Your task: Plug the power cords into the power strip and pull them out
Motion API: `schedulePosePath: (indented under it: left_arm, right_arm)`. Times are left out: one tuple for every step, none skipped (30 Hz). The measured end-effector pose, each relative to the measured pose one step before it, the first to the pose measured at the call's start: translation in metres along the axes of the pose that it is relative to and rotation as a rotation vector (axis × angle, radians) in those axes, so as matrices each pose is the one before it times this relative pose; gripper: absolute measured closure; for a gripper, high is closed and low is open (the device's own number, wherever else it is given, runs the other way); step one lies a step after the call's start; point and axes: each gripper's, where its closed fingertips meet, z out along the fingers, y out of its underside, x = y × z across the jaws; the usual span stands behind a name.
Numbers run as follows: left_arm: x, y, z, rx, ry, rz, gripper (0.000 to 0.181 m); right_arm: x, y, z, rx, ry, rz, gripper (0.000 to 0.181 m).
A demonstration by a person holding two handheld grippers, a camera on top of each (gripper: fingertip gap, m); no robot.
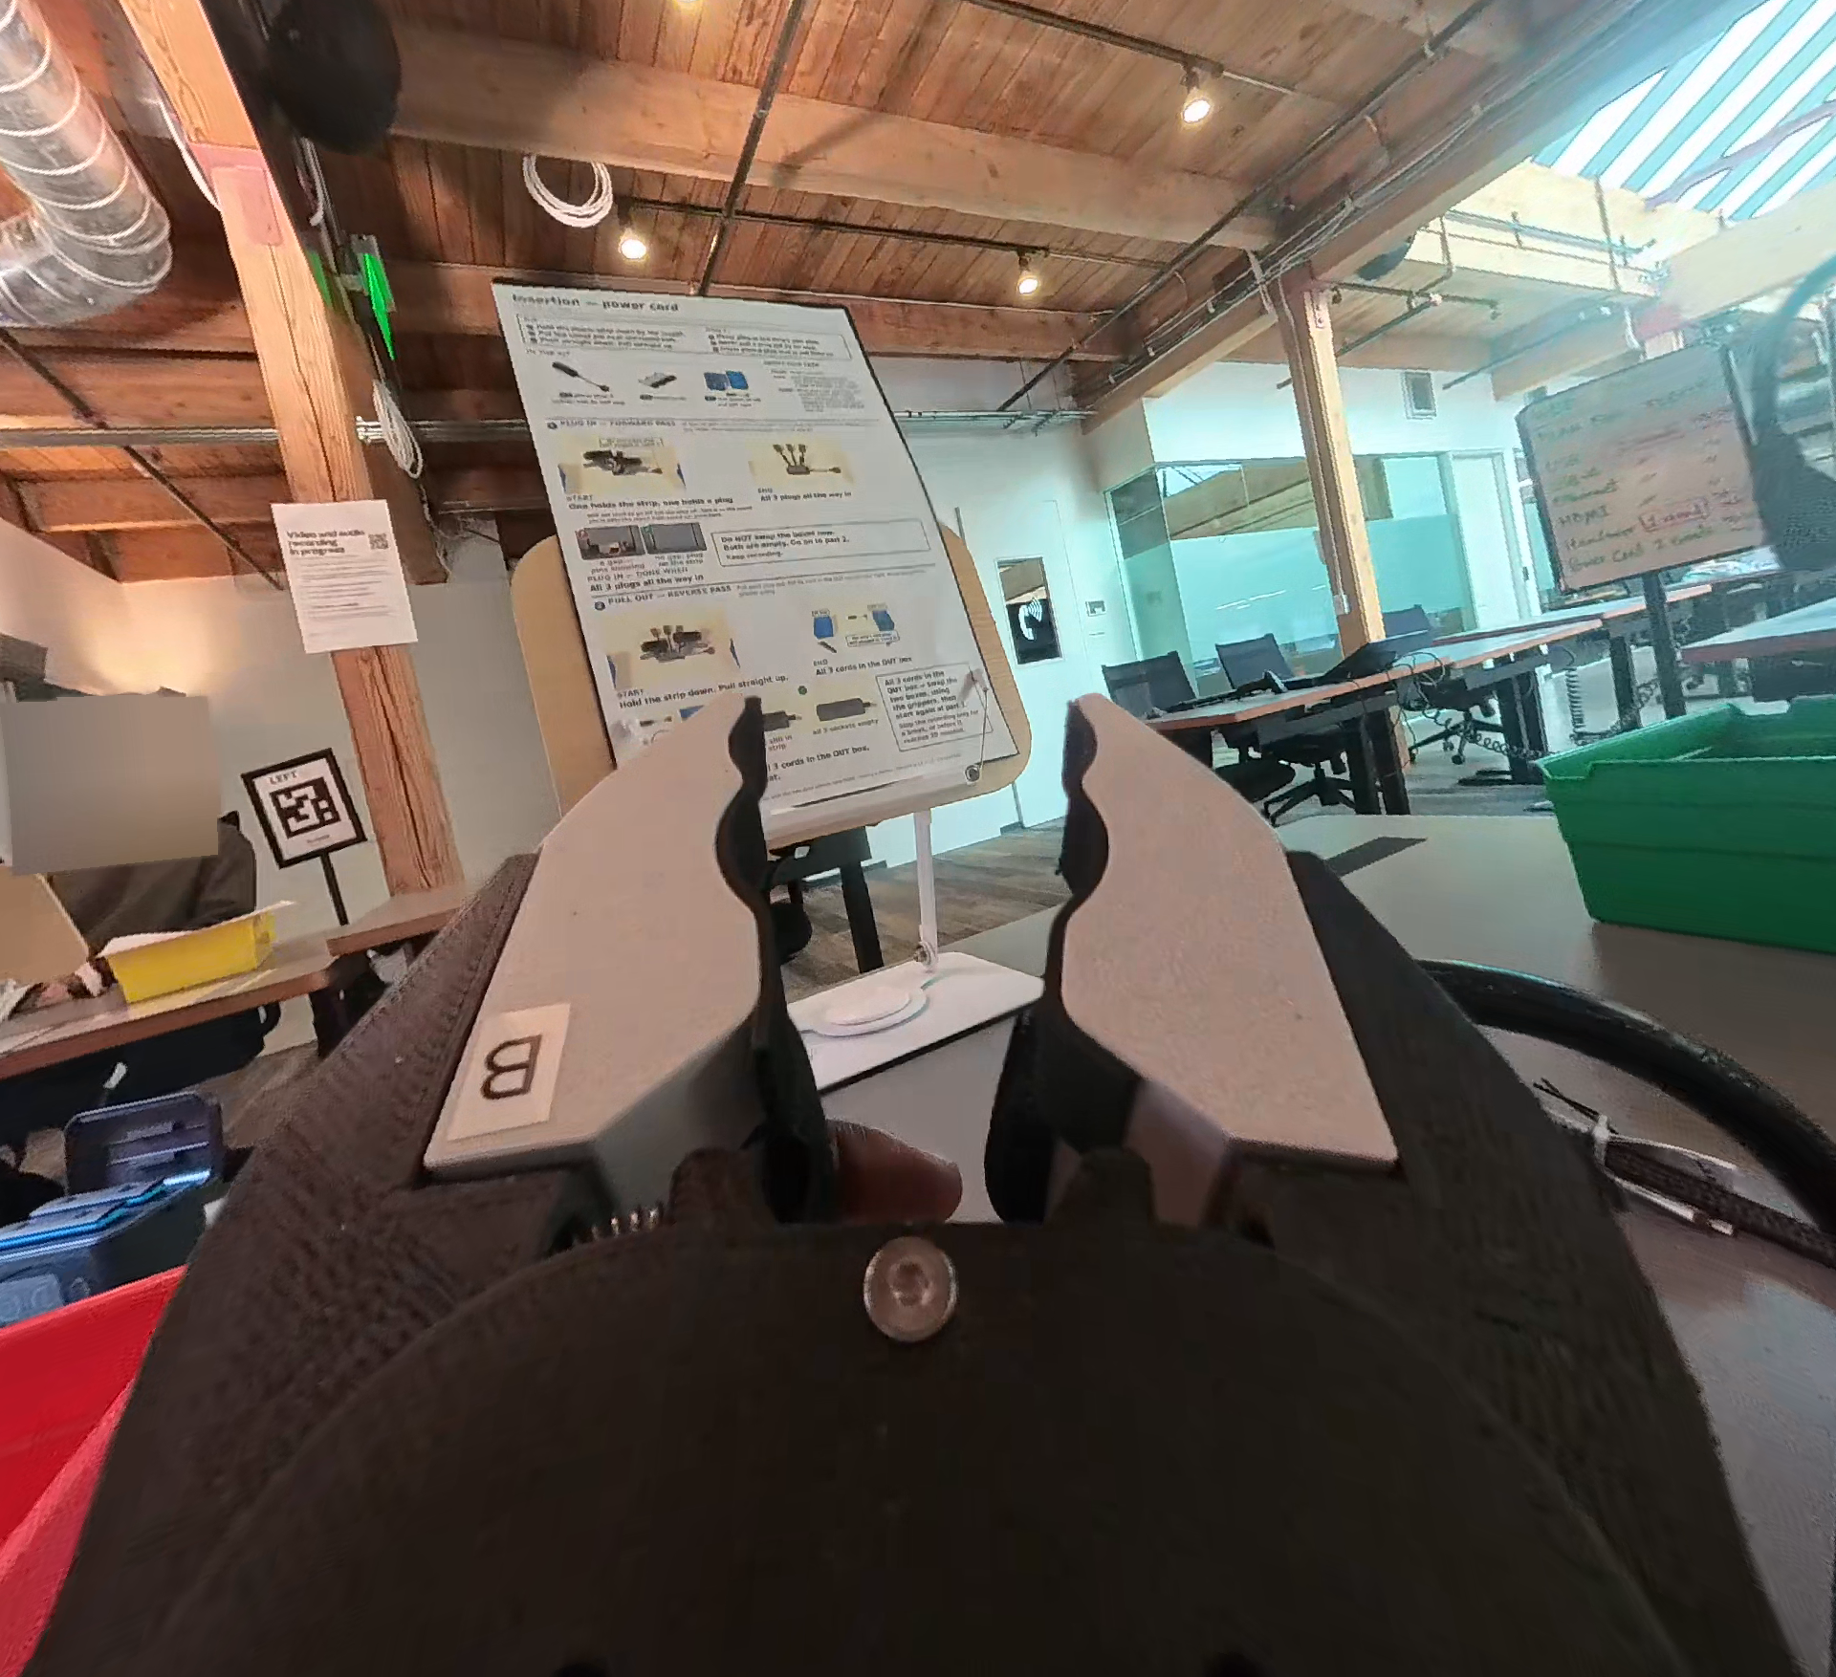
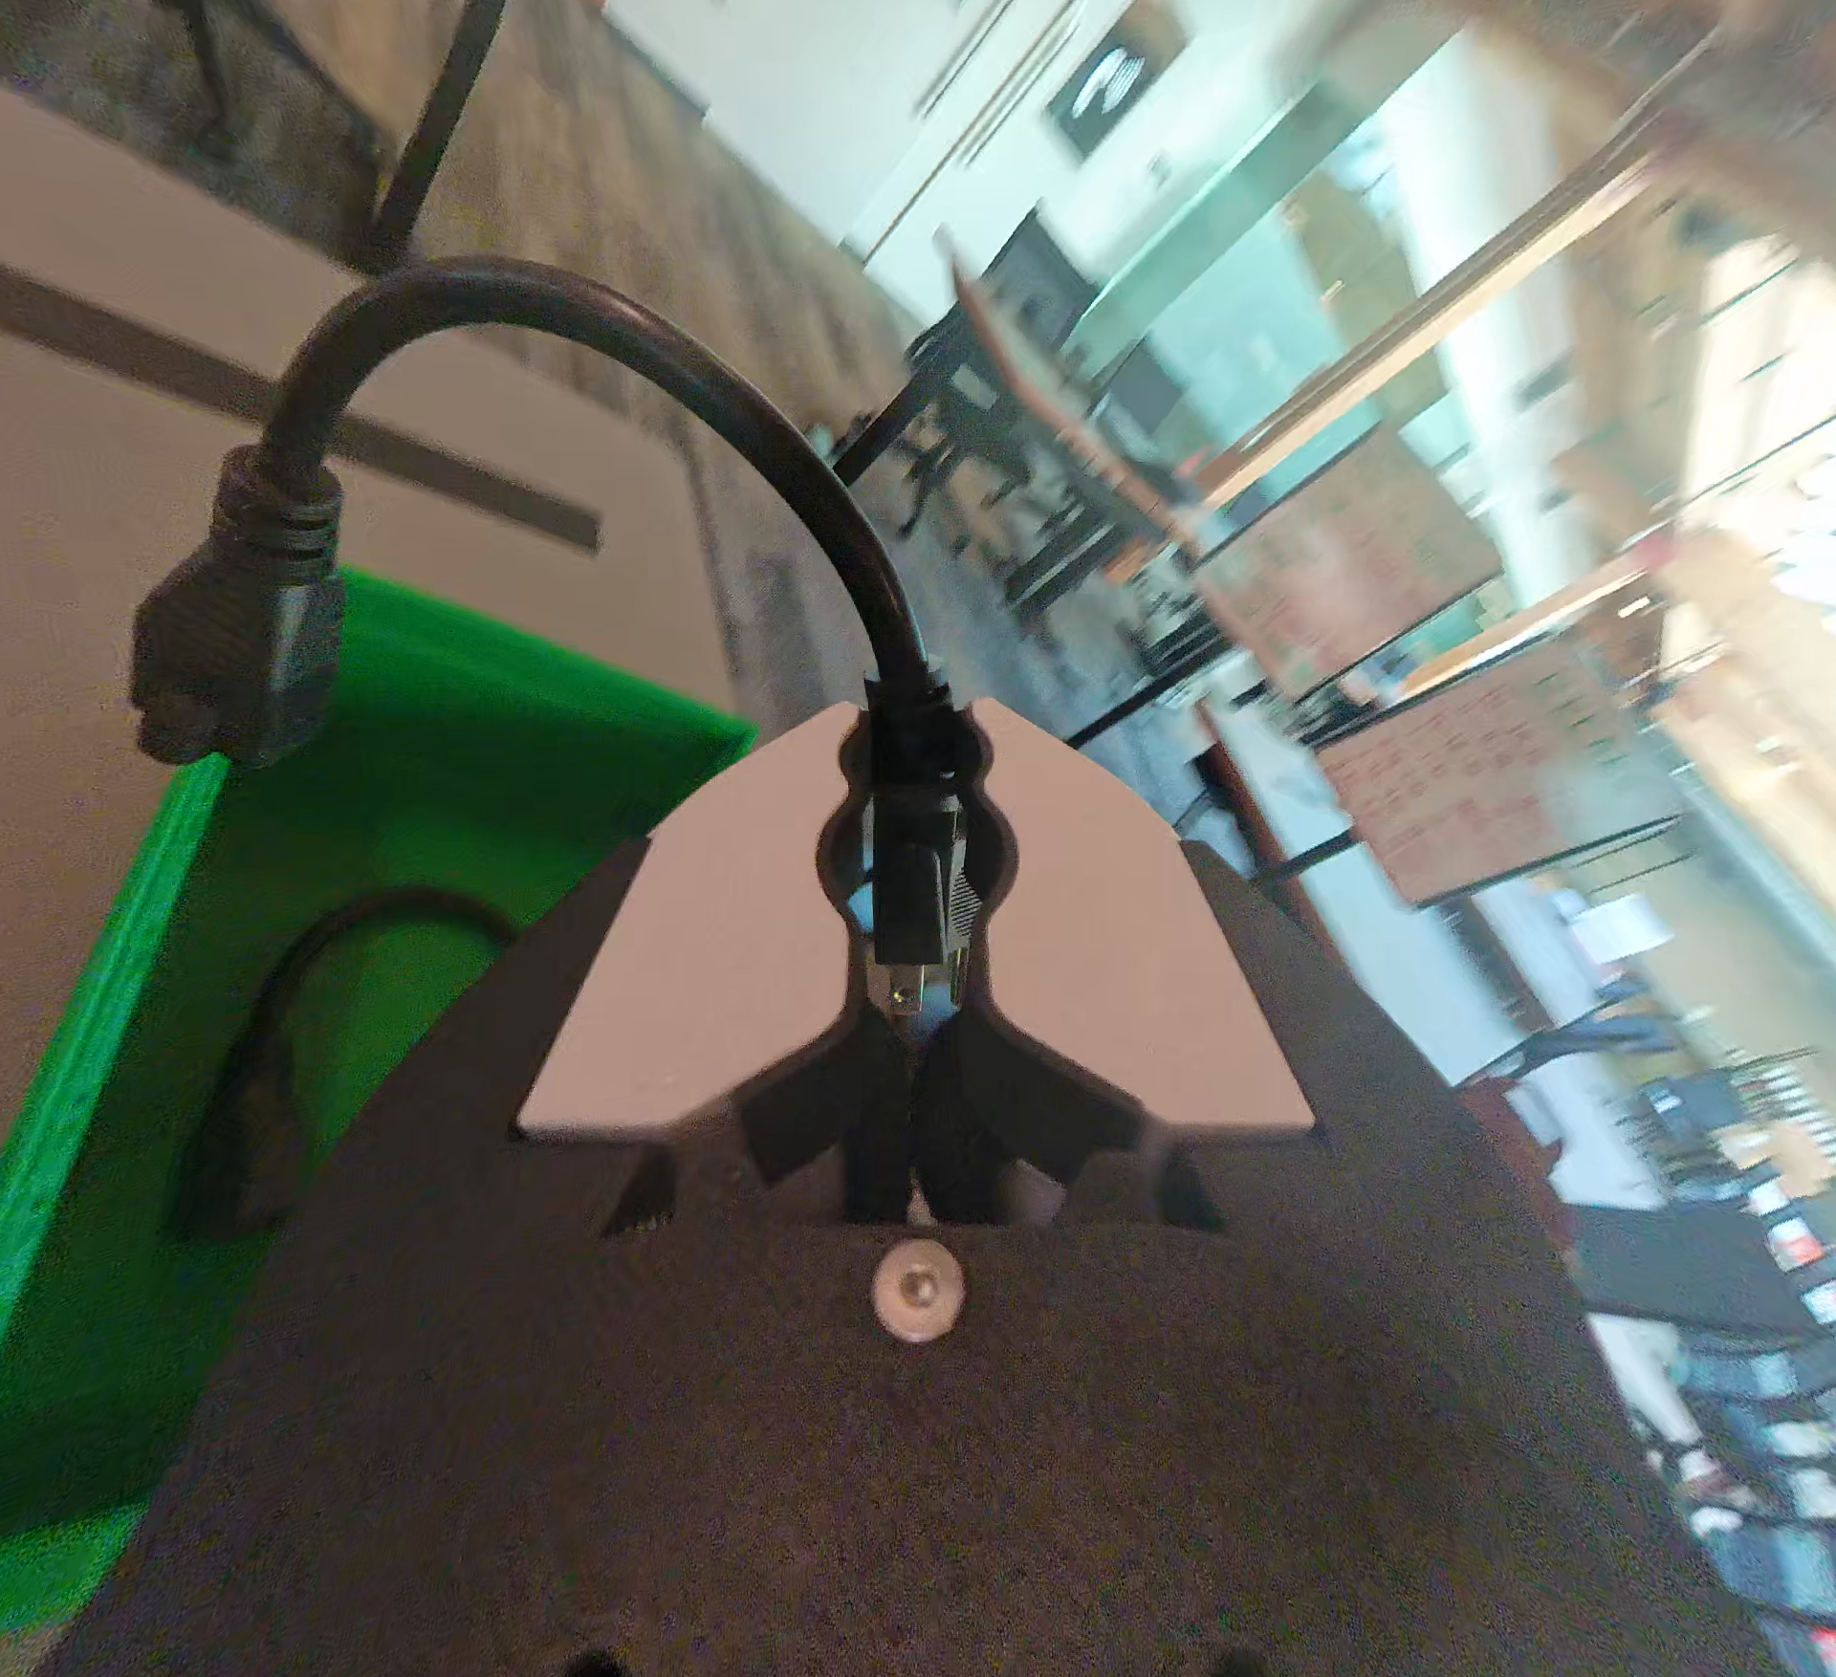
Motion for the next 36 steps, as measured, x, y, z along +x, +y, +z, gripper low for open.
schedulePosePath:
  left_arm:
    - [-0.00028,0.00175,0.00016,-0.0067,0.0015,-0.001,0.124]
    - [0.00025,0.00098,0.00021,-0.004,0.0027,-0.0016,0.124]
    - [0.00016,0.00026,0.00003,-0.0011,0.0014,-0.0029,0.124]
    - [0.00034,-0.00014,-0.00015,0.0009,0.0011,-0.0019,0.124]
    - [0.00016,-0.00008,-0.00009,0.0002,0.0006,-0.0021,0.124]
    - [0.00006,0.00011,-0.00005,-0.0009,0.0014,-0.0042,0.124]
    - [-0.00018,0.00017,-0.00016,-0.0006,0.0008,-0.0056,0.124]
    - [-0.00062,0.00017,-0.00022,0.0001,-0.0017,-0.0065,0.124]
    - [-0.00103,0.00036,-0.00004,-0.0001,-0.003,-0.0067,0.124]
    - [-0.00068,0.00061,0.00007,-0.002,-0.0001,-0.0059,0.124]
    - [-0.00048,0.00116,0.0002,-0.0045,0.0,-0.0038,0.124]
    - [-0.00027,0.00124,0.00009,-0.0055,-0.0007,0.0007,0.124]
    - [0.00025,0.00049,0.00011,-0.0025,0.0014,0.0067,0.124]
    - [0.00084,-0.00007,0.00013,-0.0006,0.0029,0.0102,0.124]
    - [0.00151,-0.00041,0.00034,-0.0008,0.0063,0.0073,0.124]
    - [0.00201,-0.00063,0.00038,-0.001,0.0097,0.0014,0.124]
    - [0.00123,-0.00044,0.00037,-0.0021,0.0045,-0.0046,0.123]
    - [0.00045,-0.00035,0.00019,0.0,-0.0002,-0.0078,0.121]
    - [0.00014,-0.00052,-0.00002,0.0039,0.0015,-0.0082,0.12]
    - [-0.00035,-0.0004,-0.00026,0.0032,-0.0009,-0.0079,0.119]
    - [-0.00136,-0.00035,-0.00043,0.0018,-0.0061,-0.0044,0.118]
    - [-0.00144,-0.00112,-0.00064,0.0046,-0.0061,0.0,0.117]
    - [-0.0017,-0.00195,-0.00074,0.0077,-0.008,0.0011,0.117]
    - [-0.00175,-0.00202,-0.00081,0.009,-0.0087,0.0012,0.116]
    - [-0.00182,-0.00216,-0.00077,0.0094,-0.0083,-0.0003,0.116]
    - [-0.00146,-0.00222,-0.00077,0.0111,-0.0065,-0.0031,0.115]
    - [-0.00166,-0.00238,-0.00073,0.0122,-0.0077,-0.0055,0.114]
    - [-0.00151,-0.00204,-0.00066,0.0102,-0.0073,-0.006,0.113]
    - [-0.00082,-0.00208,-0.00053,0.0104,-0.0037,-0.0038,0.112]
    - [-0.00048,-0.00246,-0.00055,0.0113,-0.0025,-0.0001,0.11]
    - [0.00006,-0.00309,-0.00057,0.0148,0.0002,0.004,0.109]
    - [0.0003,-0.00379,-0.00066,0.0184,-0.0005,0.0062,0.108]
    - [0.00102,-0.00434,-0.00049,0.0202,0.0037,0.0067,0.106]
    - [0.00212,-0.00476,-0.00054,0.0211,0.0115,0.0077,0.106]
    - [0.0038,-0.00581,-0.00059,0.028,0.0221,0.0057,0.106]
    - [0.00446,-0.00728,-0.00079,0.0377,0.0281,-0.0001,0.106]
  right_arm:
    - [-0.00456,0.01393,0.00585,-0.0577,-0.0546,0.0329,0.166]
    - [-0.00503,0.01293,0.00759,-0.051,-0.0546,0.0292,0.166]
    - [-0.00485,0.01138,0.00936,-0.0413,-0.0525,0.0254,0.166]
    - [-0.00445,0.01086,0.01096,-0.0399,-0.0519,0.029,0.166]
    - [-0.00339,0.01064,0.01209,-0.0412,-0.0471,0.0316,0.166]
    - [-0.00094,0.0097,0.01351,-0.0353,-0.033,0.0342,0.166]
    - [0.00005,0.00948,0.01451,-0.0335,-0.028,0.0407,0.166]
    - [-0.00152,0.01049,0.01477,-0.0421,-0.0408,0.0402,0.166]
    - [-0.00266,0.01067,0.01485,-0.0455,-0.0477,0.035,0.165]
    - [-0.00337,0.01057,0.01399,-0.0487,-0.0515,0.033,0.166]
    - [-0.00278,0.0099,0.01218,-0.0488,-0.0449,0.0297,0.166]
    - [-0.00194,0.00844,0.01023,-0.0448,-0.0358,0.0242,0.165]
    - [-0.00096,0.00549,0.00866,-0.0314,-0.0239,0.0148,0.165]
    - [-0.00138,0.00248,0.00674,-0.0137,-0.0248,0.0168,0.165]
    - [-0.00354,0.00066,0.00472,-0.0055,-0.0364,0.0222,0.165]
    - [-0.0041,-0.00002,0.00259,-0.0021,-0.0365,0.0224,0.165]
    - [-0.00423,0.00093,0.00121,-0.0084,-0.0318,0.0212,0.165]
    - [-0.00284,0.00188,0.00045,-0.0148,-0.0175,0.0192,0.165]
    - [-0.00121,0.00169,-0.00024,-0.0155,-0.005,0.0142,0.165]
    - [-0.00027,0.00002,-0.00112,-0.0063,0.0026,0.0068,0.165]
    - [-0.00122,-0.00299,-0.00247,0.0124,-0.0013,0.0042,0.16]
    - [-0.00336,-0.00538,-0.00396,0.0275,-0.0103,0.0029,0.154]
    - [-0.00367,-0.00668,-0.00573,0.0355,-0.0048,0.0012,0.15]
    - [-0.00481,-0.0088,-0.00704,0.0463,-0.0035,-0.0088,0.144]
    - [-0.00466,-0.01031,-0.00774,0.0529,0.0065,-0.0174,0.136]
    - [-0.00348,-0.01091,-0.00809,0.0535,0.0203,-0.024,0.126]
    - [-0.00232,-0.01088,-0.00803,0.0493,0.0324,-0.0288,0.116]
    - [-0.00214,-0.01063,-0.0081,0.0455,0.0362,-0.0353,0.106]
    - [-0.00313,-0.01179,-0.00799,0.0503,0.0337,-0.0435,0.095]
    - [-0.00482,-0.0146,-0.0081,0.0673,0.0253,-0.0515,0.082]
    - [-0.00747,-0.01807,-0.00791,0.0875,0.0109,-0.052,0.072]
    - [-0.01041,-0.02078,-0.00731,0.1014,-0.0083,-0.0436,0.065]
    - [-0.01347,-0.02244,-0.00618,0.106,-0.0291,-0.03,0.06]
    - [-0.0163,-0.02305,-0.00442,0.1064,-0.049,-0.0143,0.055]
    - [-0.01926,-0.02272,-0.00254,0.1042,-0.0684,-0.0065,0.052]
    - [-0.02181,-0.02187,-0.00041,0.1052,-0.0848,-0.0114,0.047]
